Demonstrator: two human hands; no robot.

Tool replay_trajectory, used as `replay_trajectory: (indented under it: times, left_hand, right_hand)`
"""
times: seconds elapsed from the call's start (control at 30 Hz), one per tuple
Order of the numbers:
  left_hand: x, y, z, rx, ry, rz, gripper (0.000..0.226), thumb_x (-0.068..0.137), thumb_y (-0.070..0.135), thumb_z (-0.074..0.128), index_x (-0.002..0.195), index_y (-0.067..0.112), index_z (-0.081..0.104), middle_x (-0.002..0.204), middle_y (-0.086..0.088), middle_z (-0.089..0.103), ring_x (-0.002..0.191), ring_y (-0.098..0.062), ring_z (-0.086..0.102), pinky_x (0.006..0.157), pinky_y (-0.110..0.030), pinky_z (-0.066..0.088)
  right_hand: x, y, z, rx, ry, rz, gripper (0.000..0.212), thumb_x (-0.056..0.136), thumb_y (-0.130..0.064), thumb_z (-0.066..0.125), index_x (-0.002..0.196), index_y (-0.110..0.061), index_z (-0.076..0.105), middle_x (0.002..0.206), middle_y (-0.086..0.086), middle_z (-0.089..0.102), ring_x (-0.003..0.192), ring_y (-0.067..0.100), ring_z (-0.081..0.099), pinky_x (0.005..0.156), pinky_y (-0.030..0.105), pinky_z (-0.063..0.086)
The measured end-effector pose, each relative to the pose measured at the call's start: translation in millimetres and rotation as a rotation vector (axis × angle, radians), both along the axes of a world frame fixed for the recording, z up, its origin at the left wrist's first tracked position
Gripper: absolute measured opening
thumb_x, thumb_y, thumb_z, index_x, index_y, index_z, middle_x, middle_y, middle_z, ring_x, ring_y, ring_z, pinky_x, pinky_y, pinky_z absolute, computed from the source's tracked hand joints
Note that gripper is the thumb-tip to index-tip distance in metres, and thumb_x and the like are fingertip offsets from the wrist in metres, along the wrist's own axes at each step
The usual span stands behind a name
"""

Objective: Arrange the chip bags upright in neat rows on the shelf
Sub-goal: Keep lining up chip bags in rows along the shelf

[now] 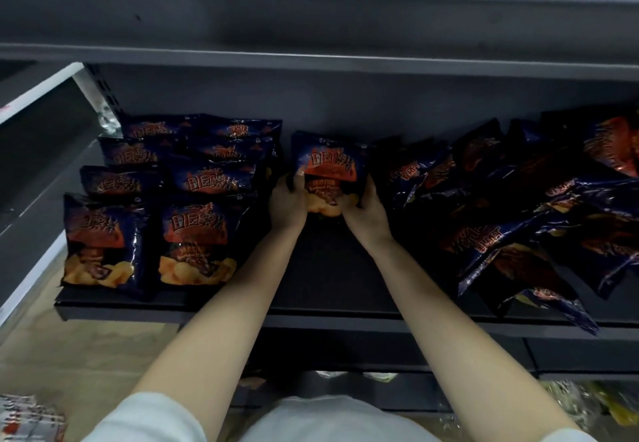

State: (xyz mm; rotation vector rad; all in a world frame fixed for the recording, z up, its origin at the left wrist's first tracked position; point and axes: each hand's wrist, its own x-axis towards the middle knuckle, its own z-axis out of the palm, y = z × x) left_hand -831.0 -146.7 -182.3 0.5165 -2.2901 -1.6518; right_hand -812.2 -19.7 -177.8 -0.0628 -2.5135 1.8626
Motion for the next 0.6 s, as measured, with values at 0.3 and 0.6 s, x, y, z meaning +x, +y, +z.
replay_trajectory:
  times: [0.3,0.6]
  left_hand:
    - [8,6,-9,-0.026,-0.004,-0.059,0.043,0.1,0.017,0.037,0.142,0.013,0.033,0.14,-0.012,0.045,0.127,-0.027,0.043,0.104,-0.034,0.036]
    - [47,14,-26,-0.424,0.146,-0.182,0.069,0.091,0.007,0.05,0.147,0.002,0.009,0.153,-0.019,0.014,0.14,-0.03,0.022,0.113,-0.033,0.026]
  right_hand:
    - [-3,1,-8,0.028,-0.011,-0.074,0.078,0.08,-0.016,0.072,0.145,-0.022,0.028,0.136,0.002,0.052,0.125,0.019,0.049,0.099,0.024,0.039]
    - [-18,-31,-16,0.087,0.137,-0.259,0.078,0.086,0.003,0.055,0.149,-0.021,0.015,0.132,0.009,0.054,0.114,0.019,0.056,0.074,0.004,0.036]
